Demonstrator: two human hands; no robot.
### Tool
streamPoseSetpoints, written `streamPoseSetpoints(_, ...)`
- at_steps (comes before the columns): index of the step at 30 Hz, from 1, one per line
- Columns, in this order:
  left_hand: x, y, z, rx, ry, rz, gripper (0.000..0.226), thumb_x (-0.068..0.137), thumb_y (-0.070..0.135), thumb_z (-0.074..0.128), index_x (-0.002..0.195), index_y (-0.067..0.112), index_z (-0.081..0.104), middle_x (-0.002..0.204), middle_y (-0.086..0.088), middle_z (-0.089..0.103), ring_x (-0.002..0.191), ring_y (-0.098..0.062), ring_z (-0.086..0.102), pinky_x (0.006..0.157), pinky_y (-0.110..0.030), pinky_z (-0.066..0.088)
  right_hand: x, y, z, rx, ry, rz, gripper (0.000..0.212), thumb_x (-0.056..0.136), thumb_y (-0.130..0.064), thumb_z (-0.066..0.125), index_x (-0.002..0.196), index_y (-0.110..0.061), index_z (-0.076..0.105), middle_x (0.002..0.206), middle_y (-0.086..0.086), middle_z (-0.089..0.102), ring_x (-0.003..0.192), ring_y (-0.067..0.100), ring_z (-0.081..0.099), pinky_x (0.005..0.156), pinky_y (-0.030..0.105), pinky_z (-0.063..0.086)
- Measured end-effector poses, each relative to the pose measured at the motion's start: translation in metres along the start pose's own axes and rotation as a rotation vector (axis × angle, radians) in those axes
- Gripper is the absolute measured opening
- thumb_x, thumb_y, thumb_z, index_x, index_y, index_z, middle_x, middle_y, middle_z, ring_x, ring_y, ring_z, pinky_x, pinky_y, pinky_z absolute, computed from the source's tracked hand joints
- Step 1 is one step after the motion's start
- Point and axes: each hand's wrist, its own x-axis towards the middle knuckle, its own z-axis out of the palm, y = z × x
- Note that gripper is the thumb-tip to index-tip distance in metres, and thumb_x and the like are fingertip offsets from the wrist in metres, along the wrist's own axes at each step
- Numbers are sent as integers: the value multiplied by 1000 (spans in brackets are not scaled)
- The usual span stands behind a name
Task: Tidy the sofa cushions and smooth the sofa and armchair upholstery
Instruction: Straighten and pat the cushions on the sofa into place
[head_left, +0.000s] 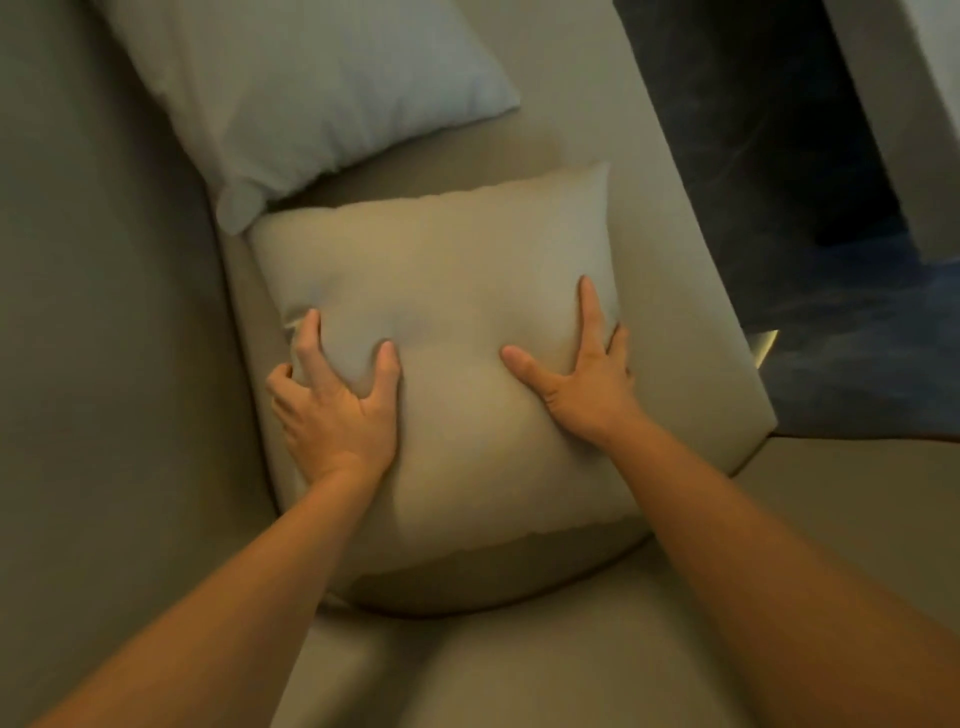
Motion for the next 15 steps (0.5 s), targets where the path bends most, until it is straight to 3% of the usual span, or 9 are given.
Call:
streamPoseSetpoints(4,26,-7,-41,-135,-116,-137,77,69,76,62,135,54,29,119,-7,38,110,-39,51,98,-46,38,0,-27,2,89,-62,66,119,54,-81,70,143,-64,-7,163,15,5,146,42,20,118,58,22)
streamPoseSetpoints(6,41,0,-75,-130,-91,-138,72,70,72,65,132,52,35,116,-3,40,107,-36,53,98,-40,39,-8,-58,8,134,-64,65,117,54,-80,70,147,-59,2,160,15,17,143,40,29,118,53,26)
streamPoseSetpoints(9,37,31,-101,-105,-142,-57,63,75,62,68,130,49,40,114,-3,39,96,-32,56,93,-38,45,-14,-62,6,224,-51,114,99,67,-79,62,150,-49,18,158,9,33,140,31,37,115,38,28)
streamPoseSetpoints(12,18,43,-141,-14,-216,77,62,75,54,71,129,49,40,108,-1,37,84,-26,56,81,-40,50,-30,-48,20,342,-129,147,87,77,-76,48,152,-35,30,160,-4,32,143,16,31,117,31,20)
streamPoseSetpoints(15,23,50,-222,54,-98,264,62,69,51,73,122,51,41,100,4,34,74,-21,55,67,-36,49,-48,-99,57,497,-268,156,70,90,-63,44,147,-22,43,153,-3,41,131,4,37,113,25,22)
